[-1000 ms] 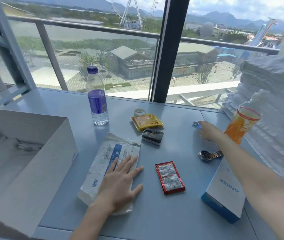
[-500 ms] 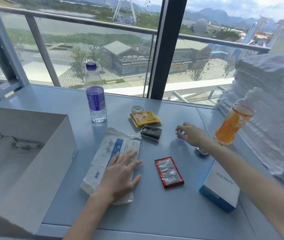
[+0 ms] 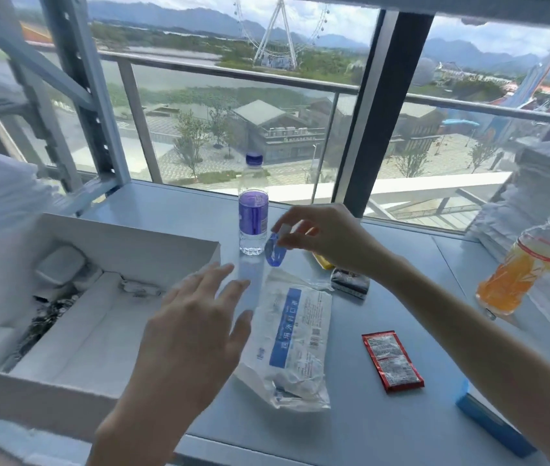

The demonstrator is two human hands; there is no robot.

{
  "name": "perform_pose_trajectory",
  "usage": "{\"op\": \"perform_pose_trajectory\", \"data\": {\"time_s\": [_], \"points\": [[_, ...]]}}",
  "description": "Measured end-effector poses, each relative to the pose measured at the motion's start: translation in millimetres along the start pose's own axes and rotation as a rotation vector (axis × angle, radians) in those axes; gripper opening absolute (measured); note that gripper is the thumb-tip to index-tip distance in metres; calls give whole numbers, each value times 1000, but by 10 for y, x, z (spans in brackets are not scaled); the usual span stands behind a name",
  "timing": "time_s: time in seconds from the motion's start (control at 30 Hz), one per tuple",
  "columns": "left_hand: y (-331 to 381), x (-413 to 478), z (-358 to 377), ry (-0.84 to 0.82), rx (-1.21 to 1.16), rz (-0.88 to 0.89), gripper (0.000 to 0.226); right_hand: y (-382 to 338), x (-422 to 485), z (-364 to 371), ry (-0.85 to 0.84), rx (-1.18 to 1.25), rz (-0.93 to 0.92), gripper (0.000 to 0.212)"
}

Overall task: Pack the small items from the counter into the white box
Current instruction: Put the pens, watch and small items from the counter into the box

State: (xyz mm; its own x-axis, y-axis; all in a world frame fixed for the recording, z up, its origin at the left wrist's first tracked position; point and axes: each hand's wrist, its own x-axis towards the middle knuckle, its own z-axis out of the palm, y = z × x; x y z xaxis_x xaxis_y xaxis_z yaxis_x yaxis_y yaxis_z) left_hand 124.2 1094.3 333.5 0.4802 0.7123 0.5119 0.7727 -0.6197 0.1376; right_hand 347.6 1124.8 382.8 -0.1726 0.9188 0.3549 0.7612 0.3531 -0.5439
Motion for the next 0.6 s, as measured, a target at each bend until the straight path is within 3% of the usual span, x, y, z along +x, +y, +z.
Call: {"op": "perform_pose_trajectory", "data": {"time_s": [0.23,0.47,0.6], "points": [[-1069,-408,-106,-62,-55,-82,61,-437,510,554,-86,12,-88,14],[-1685,-543,-281,-52,-40,-166,54,-559,962,1045,-266,-124,-98,16],[-1960,-616,-295,-116,21,-162,68,-579,1151,1334,-386,-250,-37,15]]}}
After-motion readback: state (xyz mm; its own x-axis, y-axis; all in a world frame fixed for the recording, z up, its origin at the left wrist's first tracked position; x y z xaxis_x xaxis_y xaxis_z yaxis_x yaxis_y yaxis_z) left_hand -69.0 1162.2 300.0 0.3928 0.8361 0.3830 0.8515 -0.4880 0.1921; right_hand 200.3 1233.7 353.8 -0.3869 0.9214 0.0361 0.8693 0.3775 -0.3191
